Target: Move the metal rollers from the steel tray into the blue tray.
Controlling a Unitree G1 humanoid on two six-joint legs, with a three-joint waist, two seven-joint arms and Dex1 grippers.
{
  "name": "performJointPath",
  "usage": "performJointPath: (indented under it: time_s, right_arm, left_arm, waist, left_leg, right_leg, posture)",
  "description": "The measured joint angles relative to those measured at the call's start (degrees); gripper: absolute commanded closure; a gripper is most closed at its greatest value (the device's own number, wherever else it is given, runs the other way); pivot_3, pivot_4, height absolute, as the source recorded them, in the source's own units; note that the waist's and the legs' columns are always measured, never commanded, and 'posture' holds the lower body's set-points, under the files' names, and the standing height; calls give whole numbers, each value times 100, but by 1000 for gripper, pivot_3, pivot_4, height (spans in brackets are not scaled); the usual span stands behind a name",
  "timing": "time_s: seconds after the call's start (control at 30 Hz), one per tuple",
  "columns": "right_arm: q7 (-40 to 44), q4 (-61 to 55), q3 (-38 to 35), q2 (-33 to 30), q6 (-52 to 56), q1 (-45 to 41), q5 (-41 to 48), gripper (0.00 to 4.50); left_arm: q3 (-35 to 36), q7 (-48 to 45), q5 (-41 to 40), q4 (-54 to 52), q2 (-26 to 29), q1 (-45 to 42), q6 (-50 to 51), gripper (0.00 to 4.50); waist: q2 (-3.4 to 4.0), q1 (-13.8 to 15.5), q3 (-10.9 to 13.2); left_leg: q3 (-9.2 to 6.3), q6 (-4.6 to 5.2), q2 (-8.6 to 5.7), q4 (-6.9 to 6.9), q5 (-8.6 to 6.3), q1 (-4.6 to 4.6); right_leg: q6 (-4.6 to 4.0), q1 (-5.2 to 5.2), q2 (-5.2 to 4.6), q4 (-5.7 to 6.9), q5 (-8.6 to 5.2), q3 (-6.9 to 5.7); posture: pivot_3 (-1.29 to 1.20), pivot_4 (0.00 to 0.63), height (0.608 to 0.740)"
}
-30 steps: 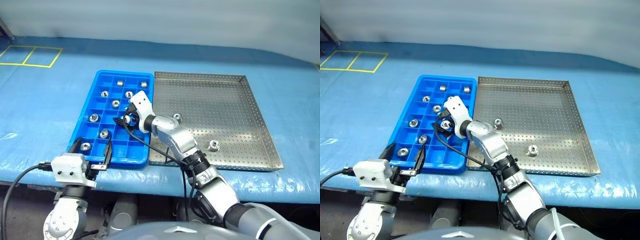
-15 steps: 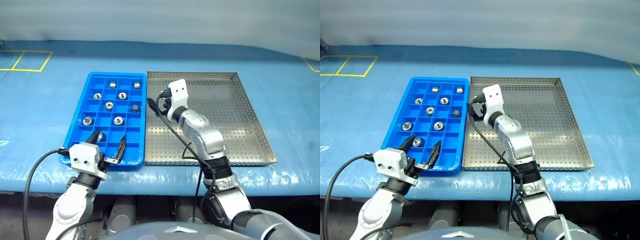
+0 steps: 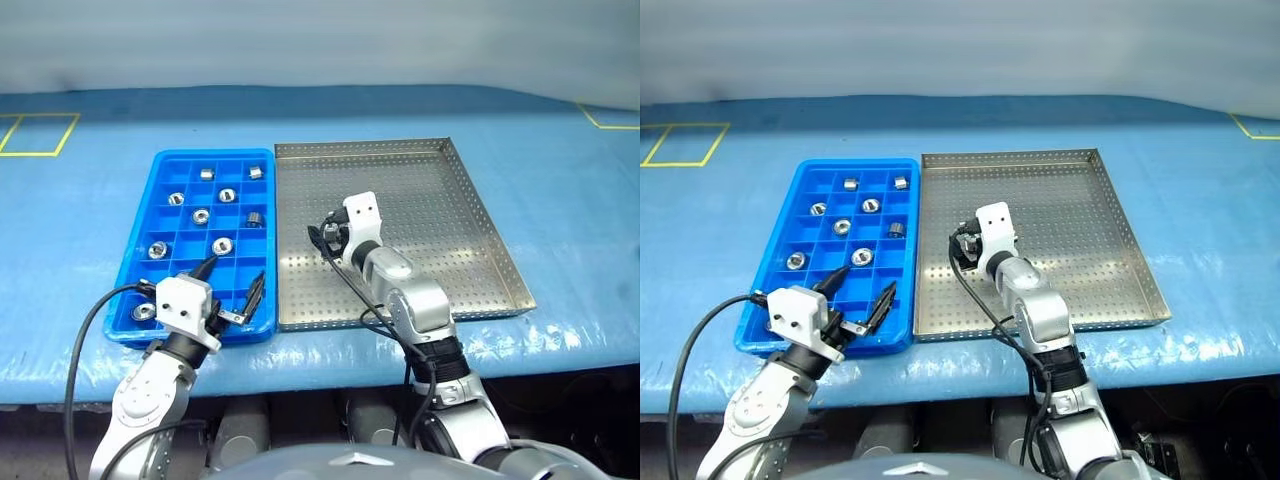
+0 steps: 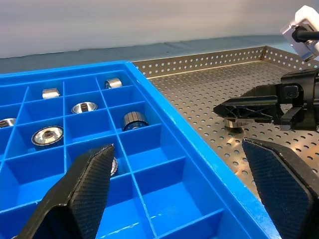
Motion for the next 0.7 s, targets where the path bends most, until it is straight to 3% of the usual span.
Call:
performJointPath:
  time_s: [0.1, 0.4, 0.7]
  right_arm:
    - [-34, 197, 18, 5, -15, 14, -42, 19]
    - [-152, 423, 46, 108, -144, -13, -154, 2796]
    - [97, 80, 164, 38, -122, -323, -133, 2794]
  left_arm:
    - [-12, -4, -6, 3, 4, -3, 0, 0]
    - [-26, 17, -4, 5, -17, 11, -2, 0]
    - [-8, 294, 187, 4, -195, 321, -179, 0]
  waist:
    - [0, -28, 0]
    - [0, -67, 0]
    - [0, -34, 0]
  left_leg:
    - [0, 0, 0, 1, 0, 0]
    - [-2, 0, 0, 1, 0, 0]
    - [-3, 0, 0, 1, 0, 0]
  right_leg:
    - [1, 1, -1, 0, 1, 0]
    - [10, 2, 0, 1, 8, 0]
    - [27, 1, 0, 1, 19, -1]
  posture:
    - [56, 150, 740]
    - [94, 150, 740]
    - [160, 150, 740]
